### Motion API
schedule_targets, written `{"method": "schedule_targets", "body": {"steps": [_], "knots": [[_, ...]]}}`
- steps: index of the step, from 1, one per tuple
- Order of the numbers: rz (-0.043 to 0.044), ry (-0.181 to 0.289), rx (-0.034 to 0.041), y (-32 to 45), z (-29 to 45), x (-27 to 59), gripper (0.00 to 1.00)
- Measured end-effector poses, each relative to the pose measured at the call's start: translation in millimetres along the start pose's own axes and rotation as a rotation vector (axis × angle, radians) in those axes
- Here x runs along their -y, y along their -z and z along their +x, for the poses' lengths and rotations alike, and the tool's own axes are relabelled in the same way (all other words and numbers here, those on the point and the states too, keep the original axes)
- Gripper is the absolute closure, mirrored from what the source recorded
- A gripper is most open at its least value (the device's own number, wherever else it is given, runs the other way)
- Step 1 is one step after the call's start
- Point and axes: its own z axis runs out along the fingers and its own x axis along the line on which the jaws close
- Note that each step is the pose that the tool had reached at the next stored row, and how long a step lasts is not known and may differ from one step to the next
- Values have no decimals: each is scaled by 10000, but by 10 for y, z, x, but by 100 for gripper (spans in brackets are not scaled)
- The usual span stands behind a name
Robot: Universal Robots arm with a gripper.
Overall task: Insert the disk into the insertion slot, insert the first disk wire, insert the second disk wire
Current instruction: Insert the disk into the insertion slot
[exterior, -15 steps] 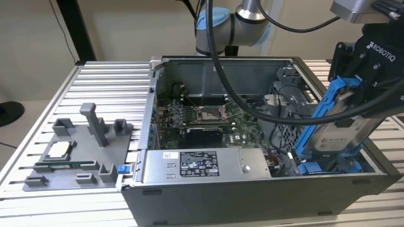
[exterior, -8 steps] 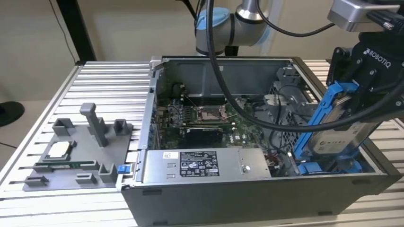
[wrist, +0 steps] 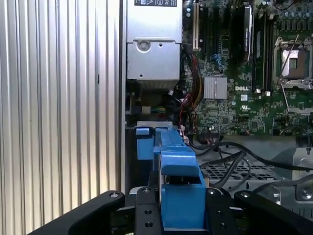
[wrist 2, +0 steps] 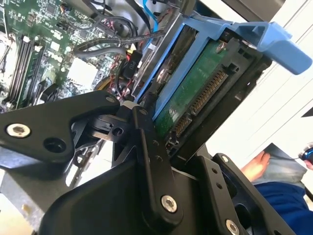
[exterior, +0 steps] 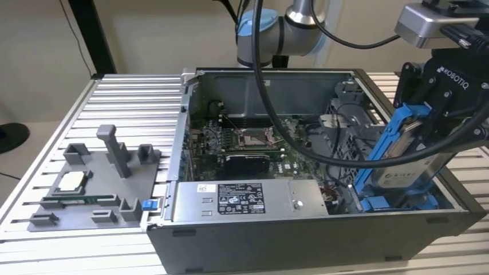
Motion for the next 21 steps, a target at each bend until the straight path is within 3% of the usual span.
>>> {"method": "schedule_targets", "body": {"steps": [9, 21], "knots": [[-1, 2, 58, -89, 2, 20, 100], [-2, 3, 70, -307, 6, 35, 100]]}}
